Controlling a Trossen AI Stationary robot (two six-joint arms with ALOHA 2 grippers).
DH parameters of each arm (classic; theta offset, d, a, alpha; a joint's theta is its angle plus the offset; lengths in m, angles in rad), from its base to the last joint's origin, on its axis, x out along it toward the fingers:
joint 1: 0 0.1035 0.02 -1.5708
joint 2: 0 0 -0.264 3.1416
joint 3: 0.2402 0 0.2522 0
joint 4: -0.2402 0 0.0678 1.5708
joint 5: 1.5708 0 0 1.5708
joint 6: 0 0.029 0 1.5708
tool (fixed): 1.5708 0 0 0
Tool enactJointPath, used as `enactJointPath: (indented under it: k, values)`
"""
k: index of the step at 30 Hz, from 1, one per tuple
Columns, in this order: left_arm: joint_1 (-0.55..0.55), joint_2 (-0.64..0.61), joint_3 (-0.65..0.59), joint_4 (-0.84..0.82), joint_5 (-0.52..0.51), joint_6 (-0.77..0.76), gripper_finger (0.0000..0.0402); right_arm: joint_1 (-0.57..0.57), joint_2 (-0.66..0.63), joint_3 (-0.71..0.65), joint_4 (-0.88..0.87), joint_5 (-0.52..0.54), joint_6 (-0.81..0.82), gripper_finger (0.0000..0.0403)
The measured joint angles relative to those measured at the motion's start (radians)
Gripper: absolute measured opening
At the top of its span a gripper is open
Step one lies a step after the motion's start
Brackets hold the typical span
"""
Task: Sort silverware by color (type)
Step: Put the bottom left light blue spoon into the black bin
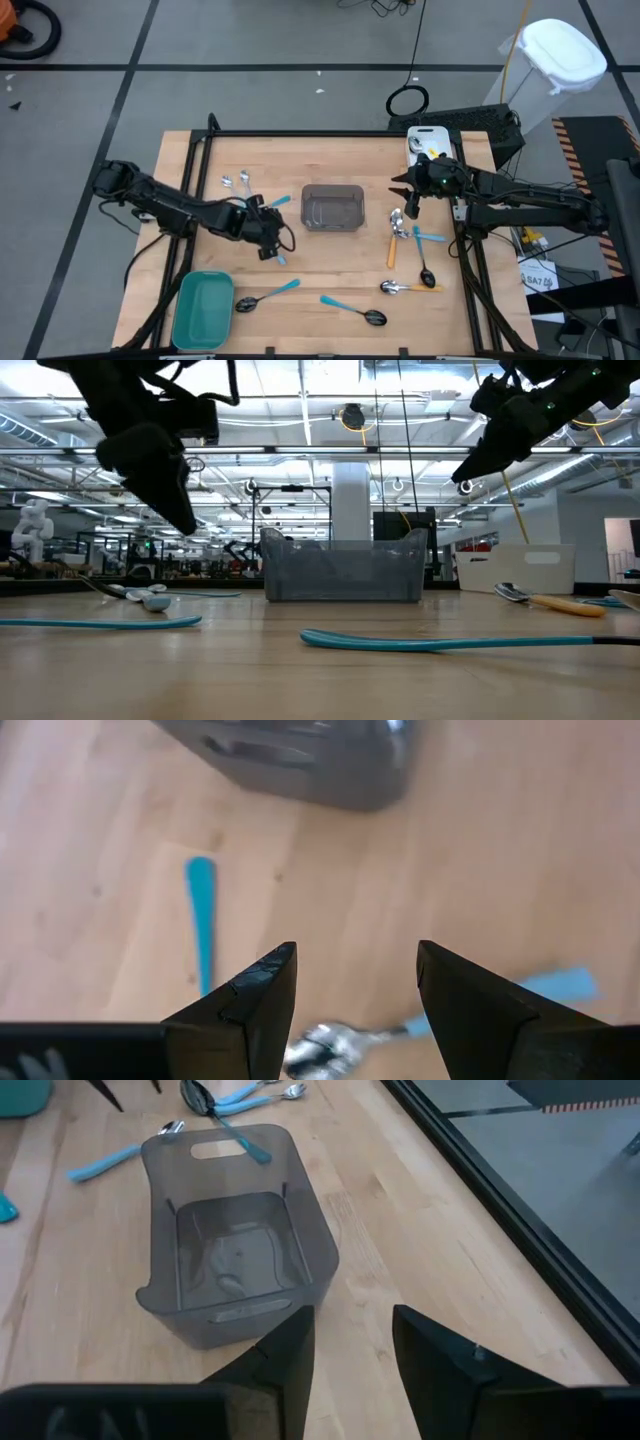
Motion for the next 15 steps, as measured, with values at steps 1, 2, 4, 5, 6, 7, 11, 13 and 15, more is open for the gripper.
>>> enactJointPath:
  k: [1,2,4,5,6,7,11,13,15]
  values:
    - [-0.012,0.000,0.000,-0.001,0.007,0.000,0.0207,0.000,0.000,0.000,0.000,0.000,0.000,0.0132]
    - [-0.023,0.000,0.000,-0.001,0.016,0.004,0.0207,0.000,0.000,0.000,0.000,0.000,0.001,0.0132]
    - [-0.047,0.000,0.000,0.000,0.030,0.022,0.0207,0.000,0.000,0.000,0.000,0.000,0.007,0.0132]
    - [-0.058,0.000,0.000,0.000,0.033,0.034,0.0207,0.000,0.000,0.000,0.000,0.000,0.013,0.0132]
    - [-0.067,0.000,0.000,0.000,0.034,0.049,0.0207,0.000,0.000,0.000,0.000,0.000,0.018,0.0132]
    - [-0.076,0.000,0.000,0.000,0.035,0.065,0.0207,0.000,0.000,0.000,0.000,0.000,0.020,0.0132]
    - [-0.099,0.000,0.000,0.000,0.043,0.152,0.0207,0.000,0.000,0.000,0.000,0.000,0.023,0.0132]
    - [-0.100,0.000,0.000,-0.001,0.080,0.208,0.0207,0.000,0.000,0.000,0.000,0.000,0.023,0.0132]
    - [-0.100,0.000,0.000,-0.007,0.118,0.258,0.0207,0.000,0.000,0.000,0.000,0.000,0.030,0.0132]
